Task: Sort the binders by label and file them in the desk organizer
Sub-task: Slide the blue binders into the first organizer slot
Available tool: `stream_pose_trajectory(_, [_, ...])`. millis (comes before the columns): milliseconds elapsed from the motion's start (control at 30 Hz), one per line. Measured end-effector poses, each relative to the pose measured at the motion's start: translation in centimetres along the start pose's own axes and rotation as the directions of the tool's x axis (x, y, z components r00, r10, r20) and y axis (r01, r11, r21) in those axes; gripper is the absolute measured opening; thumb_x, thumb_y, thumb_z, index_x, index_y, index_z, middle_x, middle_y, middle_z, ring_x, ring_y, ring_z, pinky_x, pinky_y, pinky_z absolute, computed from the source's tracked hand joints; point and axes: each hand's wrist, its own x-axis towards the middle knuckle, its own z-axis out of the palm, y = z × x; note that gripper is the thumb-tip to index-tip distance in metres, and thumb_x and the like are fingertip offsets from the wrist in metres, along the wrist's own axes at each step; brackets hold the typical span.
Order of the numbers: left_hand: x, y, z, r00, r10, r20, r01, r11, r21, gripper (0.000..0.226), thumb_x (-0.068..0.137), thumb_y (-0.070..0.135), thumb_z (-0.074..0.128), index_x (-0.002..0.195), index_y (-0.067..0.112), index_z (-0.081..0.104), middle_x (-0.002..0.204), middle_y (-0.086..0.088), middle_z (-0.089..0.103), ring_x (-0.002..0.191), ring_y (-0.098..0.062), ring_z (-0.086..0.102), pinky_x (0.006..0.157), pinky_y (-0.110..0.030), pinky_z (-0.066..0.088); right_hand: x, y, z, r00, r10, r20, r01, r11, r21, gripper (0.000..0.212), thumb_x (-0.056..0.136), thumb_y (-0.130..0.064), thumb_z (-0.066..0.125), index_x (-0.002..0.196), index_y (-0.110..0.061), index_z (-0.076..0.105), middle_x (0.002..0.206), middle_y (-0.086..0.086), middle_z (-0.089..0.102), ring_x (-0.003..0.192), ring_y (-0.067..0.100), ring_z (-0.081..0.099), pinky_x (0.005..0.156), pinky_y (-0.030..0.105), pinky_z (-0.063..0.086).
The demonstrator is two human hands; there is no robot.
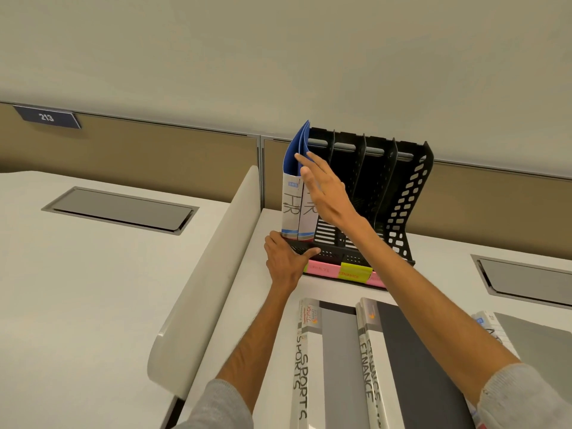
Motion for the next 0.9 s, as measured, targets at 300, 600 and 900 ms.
stream_pose_trajectory(300, [-2.3,-0.9,-3.0,0.982,-0.016,0.186,0.019,1.0,-0.018,0.087,0.077,0.049,0.076,0.134,0.003,0.029,0.134,-0.016,0.039,0.122,-0.031,0.048,0.096,-0.044,0.049,-4.2,1.5,-0.9,0.977,0.211,-0.03,-0.182,0.899,0.397,0.056,0.103,-0.047,0.022,0.152,-0.041,-0.005,0.164,-0.002,0.004,0.146,0.033,0.023,0.113,0.064,0.024])
stream_pose_trajectory(600, [-11.7,-4.8,-5.8,0.942,-0.057,0.329,0.036,0.997,0.069,0.043,0.098,0.037,0.05,0.119,0.0,0.058,0.125,-0.017,0.059,0.112,-0.033,0.057,0.094,-0.041,0.044,-18.4,4.0,2.5,0.897,0.434,0.08,-0.441,0.877,0.191,0.059,0.103,-0.047,0.03,0.151,-0.014,0.029,0.154,0.007,0.036,0.139,0.022,0.037,0.108,0.03,0.027])
stream_pose_trajectory(900, [-18.4,-6.5,-6.9,0.921,-0.07,0.384,0.059,0.997,0.041,0.039,0.093,0.015,0.046,0.056,0.015,0.036,0.055,0.002,0.046,0.054,-0.016,0.042,0.054,-0.029,0.031,-27.9,3.8,5.0,0.835,0.54,0.106,-0.55,0.819,0.16,0.038,0.101,-0.022,0.045,0.137,-0.01,0.048,0.138,0.011,0.053,0.125,0.026,0.051,0.102,0.037,0.043])
